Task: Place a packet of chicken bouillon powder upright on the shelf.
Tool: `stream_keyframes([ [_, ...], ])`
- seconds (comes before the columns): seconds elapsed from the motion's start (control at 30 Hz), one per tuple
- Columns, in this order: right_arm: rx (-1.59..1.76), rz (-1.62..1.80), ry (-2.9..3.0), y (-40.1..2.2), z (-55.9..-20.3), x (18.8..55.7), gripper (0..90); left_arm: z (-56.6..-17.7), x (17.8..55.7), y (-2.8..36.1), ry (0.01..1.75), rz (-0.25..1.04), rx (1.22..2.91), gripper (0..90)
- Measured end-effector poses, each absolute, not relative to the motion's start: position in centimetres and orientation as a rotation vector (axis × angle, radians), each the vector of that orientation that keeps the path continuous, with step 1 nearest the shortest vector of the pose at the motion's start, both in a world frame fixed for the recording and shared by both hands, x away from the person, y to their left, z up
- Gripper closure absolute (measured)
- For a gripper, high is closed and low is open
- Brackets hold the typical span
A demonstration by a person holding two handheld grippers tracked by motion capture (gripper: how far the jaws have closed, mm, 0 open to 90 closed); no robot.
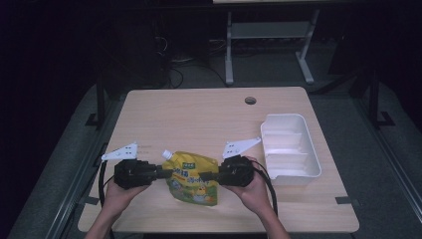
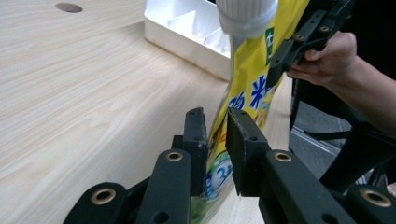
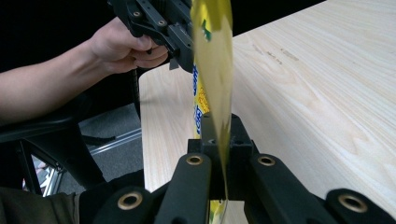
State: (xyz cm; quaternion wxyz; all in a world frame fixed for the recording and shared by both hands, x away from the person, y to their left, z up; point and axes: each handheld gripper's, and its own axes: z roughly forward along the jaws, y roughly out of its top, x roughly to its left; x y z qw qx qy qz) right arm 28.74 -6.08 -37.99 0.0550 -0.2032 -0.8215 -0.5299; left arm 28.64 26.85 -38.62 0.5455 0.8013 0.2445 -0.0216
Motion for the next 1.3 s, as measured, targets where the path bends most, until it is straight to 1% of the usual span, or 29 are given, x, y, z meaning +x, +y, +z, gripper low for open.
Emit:
stream_keyframes([
  [0.4,-0.679,-1.649,-2.487,-7.6,-37.4,29.0,89.3,-38.8,28.8,27.1,0.602,-0.002,1.943,70.6],
  [0.7,-0.715,-1.661,-2.473,-8.5,-37.4,29.3,89.2,-39.3,28.7,27.0,0.614,0.030,1.970,68.1],
  [1.03,-0.756,-1.629,-2.498,-9.0,-37.5,29.6,89.1,-40.0,28.9,27.4,0.664,0.091,2.004,58.4],
  [1.17,-0.765,-1.611,-2.512,-9.4,-37.1,29.8,89.0,-40.7,28.7,27.6,0.699,0.121,2.010,53.6],
  [1.3,-0.755,-1.591,-2.539,-9.8,-36.5,29.9,89.0,-41.3,28.4,27.5,0.721,0.158,2.029,46.5],
])
